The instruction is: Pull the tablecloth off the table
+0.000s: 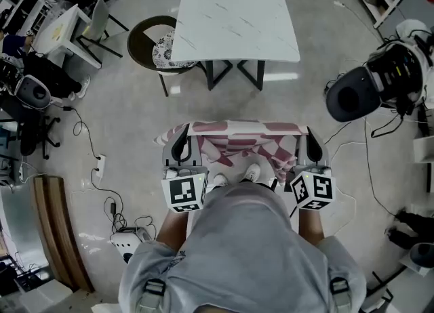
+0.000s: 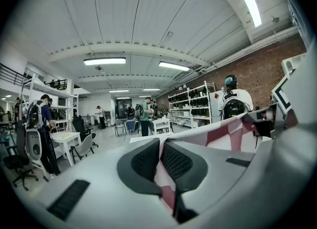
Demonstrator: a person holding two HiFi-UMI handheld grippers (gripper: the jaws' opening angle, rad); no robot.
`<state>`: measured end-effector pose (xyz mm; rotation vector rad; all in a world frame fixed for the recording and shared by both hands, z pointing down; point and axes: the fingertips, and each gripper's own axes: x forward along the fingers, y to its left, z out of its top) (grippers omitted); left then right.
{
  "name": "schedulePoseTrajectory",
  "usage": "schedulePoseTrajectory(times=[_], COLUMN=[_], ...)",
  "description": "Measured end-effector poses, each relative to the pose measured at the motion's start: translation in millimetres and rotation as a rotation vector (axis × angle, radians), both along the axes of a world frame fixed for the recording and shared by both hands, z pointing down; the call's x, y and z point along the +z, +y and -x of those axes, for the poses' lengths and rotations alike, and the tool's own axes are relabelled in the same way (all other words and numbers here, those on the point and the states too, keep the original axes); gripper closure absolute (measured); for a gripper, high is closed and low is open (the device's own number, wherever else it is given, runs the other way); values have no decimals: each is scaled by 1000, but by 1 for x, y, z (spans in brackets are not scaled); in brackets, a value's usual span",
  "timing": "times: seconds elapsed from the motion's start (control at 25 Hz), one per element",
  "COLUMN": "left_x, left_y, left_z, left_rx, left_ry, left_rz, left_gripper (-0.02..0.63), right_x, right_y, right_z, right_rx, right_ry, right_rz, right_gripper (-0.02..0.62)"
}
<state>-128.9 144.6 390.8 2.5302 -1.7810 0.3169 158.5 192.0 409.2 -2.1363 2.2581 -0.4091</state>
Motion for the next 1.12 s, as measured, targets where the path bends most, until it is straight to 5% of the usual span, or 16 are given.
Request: schedulePoseTrajectory(times=[1.12], left_x=[14], left_y=[-1], left_z=[21], left_rx=[-34], left_ry=[26], left_rz=[3], left_gripper=[600], right_x=[13], right_y=[-5], right_z=[20], right_rx=[-31], right_ry=[8], right_rz=[14], right_gripper=[588])
